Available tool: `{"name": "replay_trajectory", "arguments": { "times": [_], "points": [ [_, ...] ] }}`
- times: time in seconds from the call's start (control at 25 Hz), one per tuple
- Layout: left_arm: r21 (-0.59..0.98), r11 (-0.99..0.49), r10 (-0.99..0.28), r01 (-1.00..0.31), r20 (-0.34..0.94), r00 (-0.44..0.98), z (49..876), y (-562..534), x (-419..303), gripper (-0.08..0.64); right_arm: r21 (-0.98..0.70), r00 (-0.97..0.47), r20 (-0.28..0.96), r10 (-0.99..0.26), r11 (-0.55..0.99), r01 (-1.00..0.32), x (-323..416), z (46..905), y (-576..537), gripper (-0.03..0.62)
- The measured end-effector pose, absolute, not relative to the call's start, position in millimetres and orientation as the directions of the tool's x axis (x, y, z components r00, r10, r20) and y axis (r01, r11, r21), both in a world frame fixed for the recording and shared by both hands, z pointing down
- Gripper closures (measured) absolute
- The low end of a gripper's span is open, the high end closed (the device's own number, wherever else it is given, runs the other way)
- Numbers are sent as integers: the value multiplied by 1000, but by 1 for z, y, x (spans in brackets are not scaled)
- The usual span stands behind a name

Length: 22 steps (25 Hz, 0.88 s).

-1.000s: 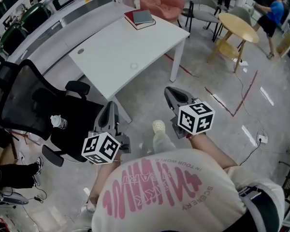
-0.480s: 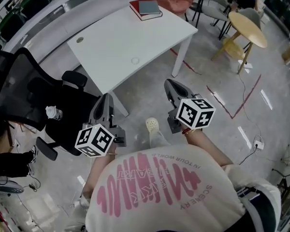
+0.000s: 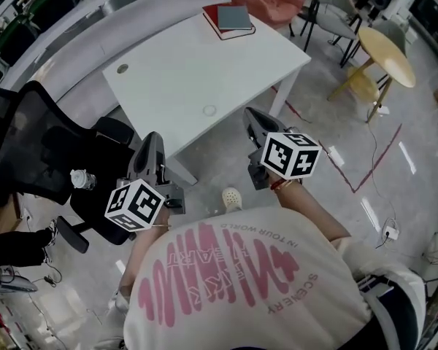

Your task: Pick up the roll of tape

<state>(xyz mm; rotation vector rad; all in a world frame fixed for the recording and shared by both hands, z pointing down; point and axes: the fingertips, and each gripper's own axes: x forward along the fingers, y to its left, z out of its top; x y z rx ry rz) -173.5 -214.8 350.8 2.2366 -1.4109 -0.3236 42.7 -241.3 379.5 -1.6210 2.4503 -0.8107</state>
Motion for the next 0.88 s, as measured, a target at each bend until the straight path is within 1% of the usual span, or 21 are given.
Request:
{"name": "replay_trajectory", "arguments": {
  "times": [0.28,0.44,0.56,0.72,0.88],
  "points": [
    [510,-307,-923,-804,45,381,347,-271,-179,535,-499,-461,206,-863,313,-808,47,377,-313,580],
    [509,-288,-933,-811,44,358,350,-298,-176,535,-477,-474,204,-856,336,-812,52,381,-344,578],
    [510,-275,-936,-815,51,348,357,-319,-175,535,-455,-509,197,-838,382,-805,48,384,-365,577],
    [518,-251,-940,-817,72,334,373,-346,-170,535,-429,-554,219,-803,430,-794,41,396,-393,577],
    [519,-213,-938,-828,127,321,401,-369,-163,535,-424,-569,262,-779,437,-793,43,417,-418,578]
  ]
}}
